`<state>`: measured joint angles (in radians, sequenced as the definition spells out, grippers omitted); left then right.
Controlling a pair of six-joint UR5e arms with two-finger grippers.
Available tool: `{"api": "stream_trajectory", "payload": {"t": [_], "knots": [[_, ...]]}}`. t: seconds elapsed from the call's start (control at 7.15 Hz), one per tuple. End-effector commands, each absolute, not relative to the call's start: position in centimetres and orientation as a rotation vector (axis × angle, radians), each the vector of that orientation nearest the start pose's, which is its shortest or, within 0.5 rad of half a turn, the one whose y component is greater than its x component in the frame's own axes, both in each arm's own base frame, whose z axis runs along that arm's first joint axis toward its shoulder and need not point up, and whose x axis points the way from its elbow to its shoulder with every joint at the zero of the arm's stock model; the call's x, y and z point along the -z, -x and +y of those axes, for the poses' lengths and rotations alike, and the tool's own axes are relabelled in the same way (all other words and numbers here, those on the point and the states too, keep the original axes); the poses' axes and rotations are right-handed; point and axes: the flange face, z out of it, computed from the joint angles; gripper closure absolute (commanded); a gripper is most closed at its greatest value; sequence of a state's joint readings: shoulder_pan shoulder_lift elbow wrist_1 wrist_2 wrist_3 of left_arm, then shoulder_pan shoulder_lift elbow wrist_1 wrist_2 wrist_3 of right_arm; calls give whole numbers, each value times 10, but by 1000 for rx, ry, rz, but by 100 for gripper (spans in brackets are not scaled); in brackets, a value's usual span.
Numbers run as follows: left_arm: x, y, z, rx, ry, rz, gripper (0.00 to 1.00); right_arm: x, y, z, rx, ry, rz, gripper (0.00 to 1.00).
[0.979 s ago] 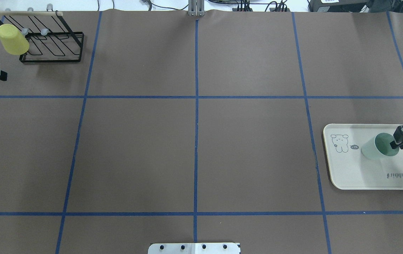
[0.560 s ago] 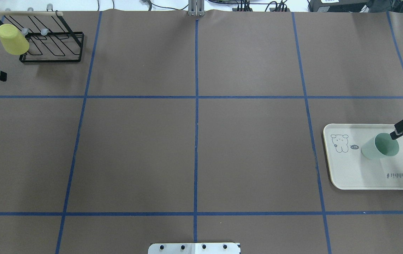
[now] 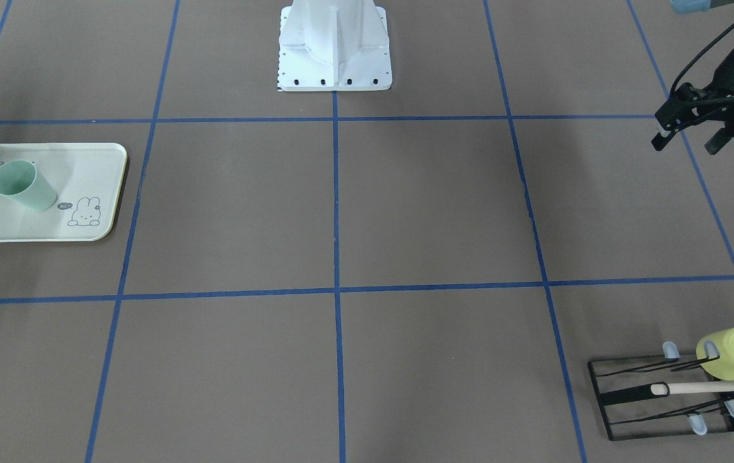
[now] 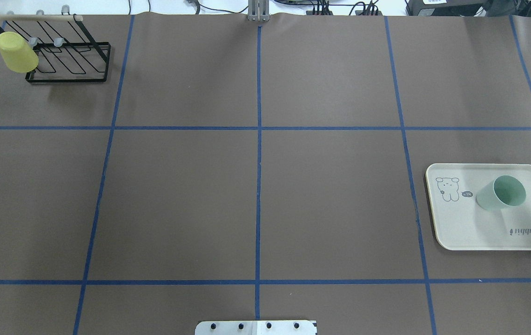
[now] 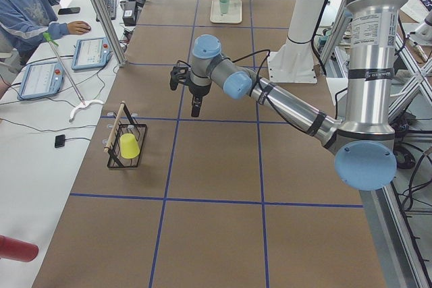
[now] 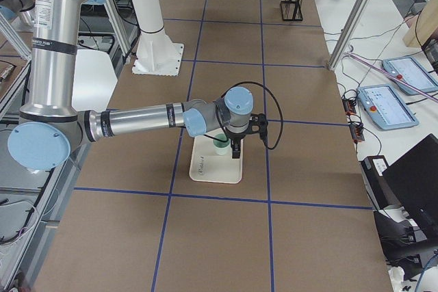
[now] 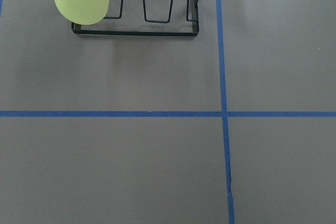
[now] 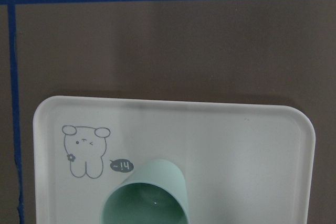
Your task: Left arm grabs green cup and hands to right arm on tray
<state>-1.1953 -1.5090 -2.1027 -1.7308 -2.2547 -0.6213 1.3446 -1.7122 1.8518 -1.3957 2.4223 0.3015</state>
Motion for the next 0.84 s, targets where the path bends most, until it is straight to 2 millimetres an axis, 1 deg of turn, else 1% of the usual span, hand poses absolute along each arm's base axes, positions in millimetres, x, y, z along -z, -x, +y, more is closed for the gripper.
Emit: {"api": "stream_trajectory", "payload": {"t": [0.0, 0.14, 0.28, 0.42, 0.56, 0.7], "knots": [[-474, -54, -424, -81, -220, 792, 0, -578, -31, -441, 99, -101, -845, 0], [-515, -25, -427, -108, -197, 807, 0, -584, -58, -438, 113, -126, -807, 0], [-572, 15, -428, -90, -153, 902, 0, -586, -60, -439, 111, -126, -797, 0], [-592, 47, -427, -94, -187, 926, 0, -588, -61, -440, 109, -122, -795, 0], [-593, 51, -425, -87, -189, 912, 0, -589, -60, -438, 107, -119, -797, 0], [-605, 51, -423, -74, -166, 895, 0, -591, -61, -437, 100, -112, -796, 0]]}}
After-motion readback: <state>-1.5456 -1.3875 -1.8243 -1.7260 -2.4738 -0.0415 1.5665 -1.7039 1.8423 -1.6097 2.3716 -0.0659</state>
